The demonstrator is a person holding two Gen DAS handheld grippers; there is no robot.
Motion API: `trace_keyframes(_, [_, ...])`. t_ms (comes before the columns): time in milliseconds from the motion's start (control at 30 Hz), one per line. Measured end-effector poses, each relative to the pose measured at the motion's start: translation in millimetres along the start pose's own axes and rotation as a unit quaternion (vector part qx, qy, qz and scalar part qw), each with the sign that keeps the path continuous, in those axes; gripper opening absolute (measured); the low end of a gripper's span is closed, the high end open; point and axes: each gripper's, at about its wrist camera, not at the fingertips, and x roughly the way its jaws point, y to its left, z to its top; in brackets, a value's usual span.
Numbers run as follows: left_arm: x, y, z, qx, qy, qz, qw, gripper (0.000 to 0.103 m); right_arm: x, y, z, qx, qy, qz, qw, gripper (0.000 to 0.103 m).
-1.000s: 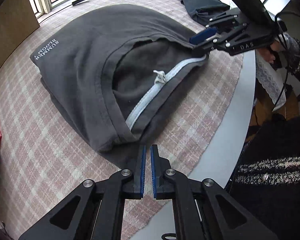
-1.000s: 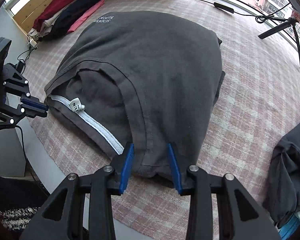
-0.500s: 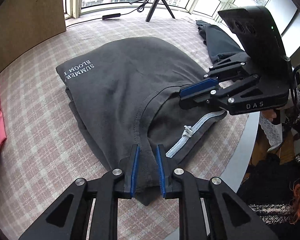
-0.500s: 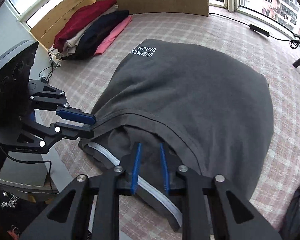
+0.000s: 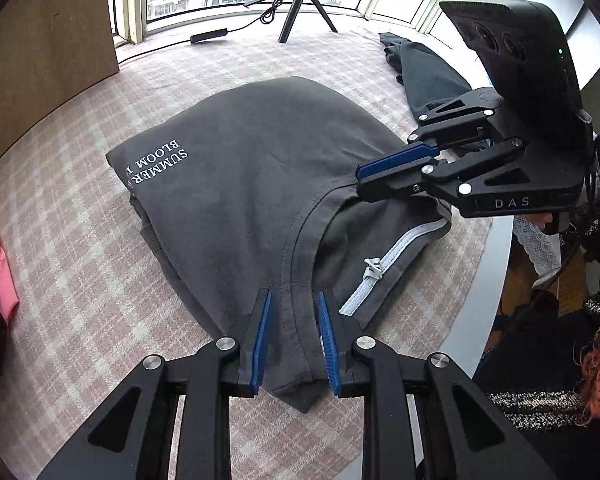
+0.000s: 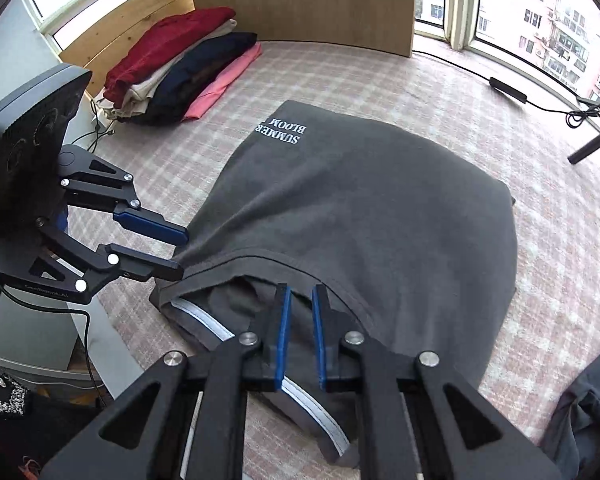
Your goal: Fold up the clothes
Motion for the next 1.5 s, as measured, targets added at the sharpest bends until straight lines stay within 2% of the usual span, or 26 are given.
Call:
trace_keyframes(67, [0, 4, 3, -0.001, 0.003, 0.008, 1.0000, 0.022, 15, 3, 5, 0.017, 0.028, 0.039, 0.999, 0.011])
trace_keyframes(167, [-12, 16, 6, -0.013, -0.015, 0.015, 0.9997, 0.022, 29, -5, 1, 0.088, 0.044, 0.108, 0.989, 0.011])
trace_keyframes(267, [-18, 34, 18, -0.030, -0.031, 0.021, 0.9988, 0.022, 40, -17, -3, 0.156, 0.052, 0.139, 0.977, 0.011])
trace_keyframes(367, [-5, 37, 31, -0.016, -0.026, 0.022, 0.9993, 0.022, 51, -28, -6, 0.229, 0.057, 0.166, 0.957, 0.012])
trace_keyframes(500, [15, 35, 34, 0.005, 0.001, 0.029, 0.9996, 0.022, 52, -33, -7, 0.268, 0.033, 0.192, 0.944, 0.012])
trace_keyframes(567, [23, 34, 33, 0.013, 0.013, 0.029, 0.9994, 0.022, 49, -33, -7, 0.266, 0.017, 0.200, 0.943, 0.012])
trace_keyframes(633, [30, 33, 31, 0.023, 0.027, 0.039, 0.9986, 0.022, 49, -32, -8, 0.265, 0.016, 0.197, 0.944, 0.003])
trace_keyframes(733, [42, 38, 25, 0.028, 0.051, 0.061, 0.9964, 0.022, 58, -33, -21, 0.262, 0.049, 0.177, 0.947, 0.003])
trace_keyframes(833, [34, 42, 20, 0.015, 0.045, 0.070, 0.9964, 0.023, 57, -31, -30, 0.261, 0.070, 0.180, 0.946, 0.002])
trace_keyframes(933, [9, 40, 17, -0.005, 0.012, 0.057, 0.9983, 0.022, 27, -19, -23, 0.205, 0.057, 0.152, 0.965, 0.004])
trace_keyframes(1033, [0, 25, 21, 0.010, -0.017, 0.027, 0.9994, 0.023, -12, -23, -11, 0.173, -0.021, 0.105, 0.979, 0.011])
trace_keyframes(1100, [11, 13, 26, 0.026, -0.020, 0.015, 0.9994, 0.023, -19, -32, -4, 0.162, -0.063, 0.040, 0.984, 0.011])
trace_keyframes(1167, [33, 8, 27, 0.023, 0.001, -0.006, 0.9997, 0.023, -4, -41, -2, 0.152, -0.056, -0.021, 0.987, 0.011])
trace_keyframes(1200, [45, 5, 23, 0.025, 0.017, -0.011, 0.9995, 0.023, 10, -45, -7, 0.157, -0.030, -0.027, 0.987, 0.011])
trace_keyframes(1267, [48, -3, 8, 0.040, 0.013, -0.004, 0.9991, 0.023, 19, -49, -27, 0.162, 0.005, 0.004, 0.987, 0.012])
trace_keyframes(1300, [43, -6, 1, 0.045, 0.021, -0.008, 0.9987, 0.029, 10, -49, -34, 0.156, 0.006, 0.015, 0.988, 0.012])
trace_keyframes(1367, [32, -8, -5, 0.045, 0.041, 0.000, 0.9981, 0.027, -10, -53, -44, 0.167, 0.010, 0.047, 0.985, 0.011])
trace_keyframes(1433, [19, -12, -1, 0.052, 0.044, 0.010, 0.9976, 0.027, -37, -66, -51, 0.188, -0.019, 0.063, 0.980, 0.012])
trace_keyframes(1500, [9, -20, 16, 0.062, 0.031, 0.020, 0.9974, 0.027, -58, -87, -51, 0.205, -0.050, 0.055, 0.976, 0.015])
